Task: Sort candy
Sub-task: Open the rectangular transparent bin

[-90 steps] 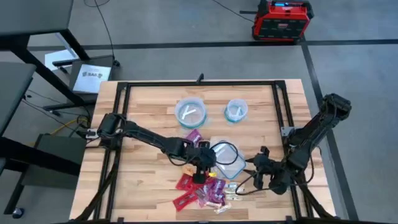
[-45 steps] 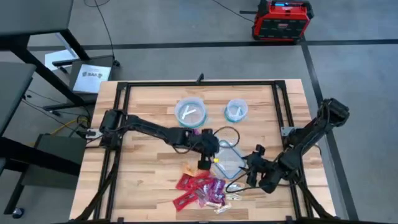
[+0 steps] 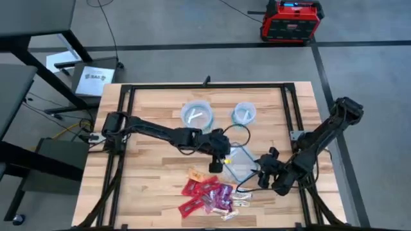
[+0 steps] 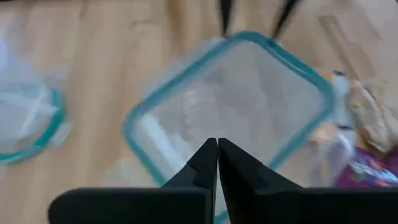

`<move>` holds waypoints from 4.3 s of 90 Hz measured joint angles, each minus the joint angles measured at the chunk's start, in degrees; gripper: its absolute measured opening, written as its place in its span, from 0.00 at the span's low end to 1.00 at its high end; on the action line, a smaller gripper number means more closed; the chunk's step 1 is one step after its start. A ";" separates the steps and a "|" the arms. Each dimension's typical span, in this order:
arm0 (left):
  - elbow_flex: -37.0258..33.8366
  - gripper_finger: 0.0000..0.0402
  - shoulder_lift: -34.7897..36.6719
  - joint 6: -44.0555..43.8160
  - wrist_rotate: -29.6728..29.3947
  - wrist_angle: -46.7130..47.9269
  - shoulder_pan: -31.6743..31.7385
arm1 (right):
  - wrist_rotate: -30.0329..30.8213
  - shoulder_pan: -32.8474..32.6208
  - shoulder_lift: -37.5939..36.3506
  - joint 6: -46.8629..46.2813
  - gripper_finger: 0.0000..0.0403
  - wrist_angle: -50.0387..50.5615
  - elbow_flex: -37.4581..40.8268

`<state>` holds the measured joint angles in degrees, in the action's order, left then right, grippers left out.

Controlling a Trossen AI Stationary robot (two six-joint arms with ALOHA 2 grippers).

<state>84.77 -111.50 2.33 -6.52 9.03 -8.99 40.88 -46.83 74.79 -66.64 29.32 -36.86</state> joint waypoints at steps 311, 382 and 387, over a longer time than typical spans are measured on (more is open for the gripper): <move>0.88 0.00 -16.85 12.28 22.51 -18.34 4.89 | 25.62 -4.35 34.88 9.42 0.54 -69.83 5.48; 7.56 0.00 -12.78 13.12 16.50 -6.91 2.50 | 28.70 -11.39 21.00 74.41 0.47 -75.46 3.93; 8.90 0.00 -11.84 13.11 16.22 -4.03 2.00 | 28.42 -10.54 21.02 72.65 0.46 -68.77 2.91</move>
<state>93.67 -123.34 15.43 9.69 5.00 -6.99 69.30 -57.37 95.81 6.01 -39.45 -33.95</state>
